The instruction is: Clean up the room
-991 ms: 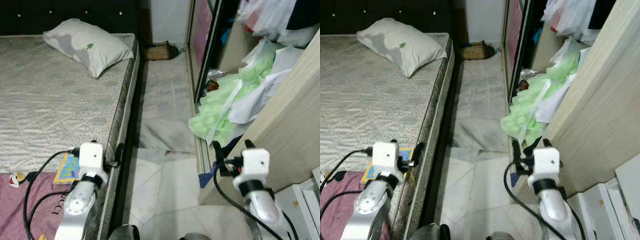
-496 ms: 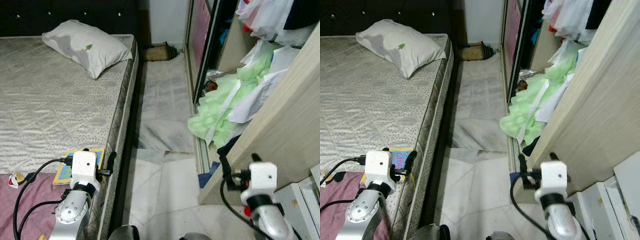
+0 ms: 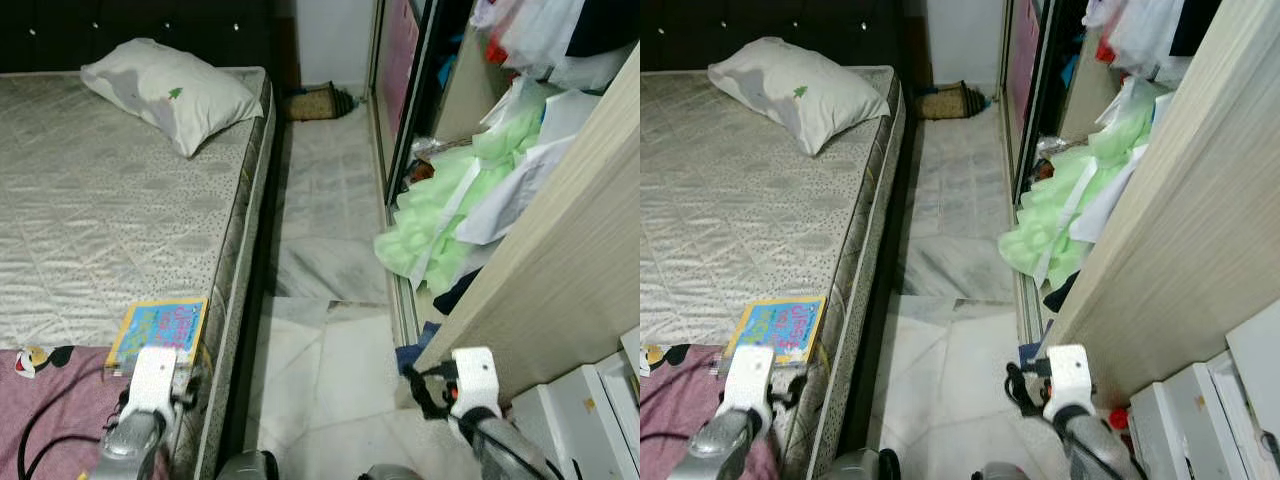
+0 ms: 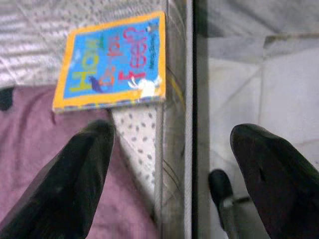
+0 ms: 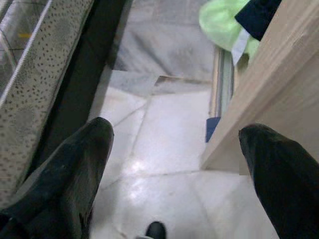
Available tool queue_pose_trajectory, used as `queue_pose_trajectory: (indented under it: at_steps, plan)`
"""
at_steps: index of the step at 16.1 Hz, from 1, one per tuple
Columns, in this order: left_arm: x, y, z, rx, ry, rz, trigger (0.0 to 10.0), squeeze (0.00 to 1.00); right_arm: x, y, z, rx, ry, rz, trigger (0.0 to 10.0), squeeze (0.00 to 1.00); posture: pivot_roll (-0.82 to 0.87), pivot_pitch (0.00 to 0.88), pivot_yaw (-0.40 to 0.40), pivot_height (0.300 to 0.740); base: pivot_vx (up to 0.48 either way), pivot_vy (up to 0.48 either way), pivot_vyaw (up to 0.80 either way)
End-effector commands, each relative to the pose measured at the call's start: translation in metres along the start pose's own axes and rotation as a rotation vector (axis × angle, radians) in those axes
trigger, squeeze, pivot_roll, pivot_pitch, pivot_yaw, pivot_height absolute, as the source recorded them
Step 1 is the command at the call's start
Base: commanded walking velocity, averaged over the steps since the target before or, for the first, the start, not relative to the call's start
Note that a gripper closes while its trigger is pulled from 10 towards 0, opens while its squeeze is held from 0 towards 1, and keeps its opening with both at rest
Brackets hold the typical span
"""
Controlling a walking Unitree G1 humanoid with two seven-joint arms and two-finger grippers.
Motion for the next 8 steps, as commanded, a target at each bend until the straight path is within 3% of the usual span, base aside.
queue_pose_trajectory:
  at_steps: [1,3,8]
  plan:
    - [0.001,-0.002,0.003,-0.011,-0.005,-0.009,10.0,0.0,-0.002,-0.002,-0.001,0.014,-0.015,-0.005,10.0,0.0,-0.06,0.068,0.033,0.74,0.0,0.0,0.0]
    - [-0.007,-0.009,0.001,-0.001,-0.063,-0.058,10.0,0.0,-0.003,-0.006,-0.004,0.047,-0.01,-0.009,10.0,0.0,-0.06,0.062,0.035,0.74,0.0,0.0,0.0]
    - [-0.013,-0.022,-0.007,-0.019,0.025,-0.106,10.0,0.0,-0.006,-0.013,-0.008,0.063,-0.088,-0.02,10.0,0.0,-0.07,0.051,0.04,0.74,0.0,0.0,0.0]
Point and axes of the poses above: a point about 5 cm out from each wrist's last joint towards the gripper, its own y axis pointing back from the gripper into the wrist, its own z axis along the axis of the wrist's last joint, x = y × z, the point moved 3 cm from there along -y, pointing out of the wrist towards the gripper, and after that the axes turned 12 degrees about -y, right-handed, at the moved point
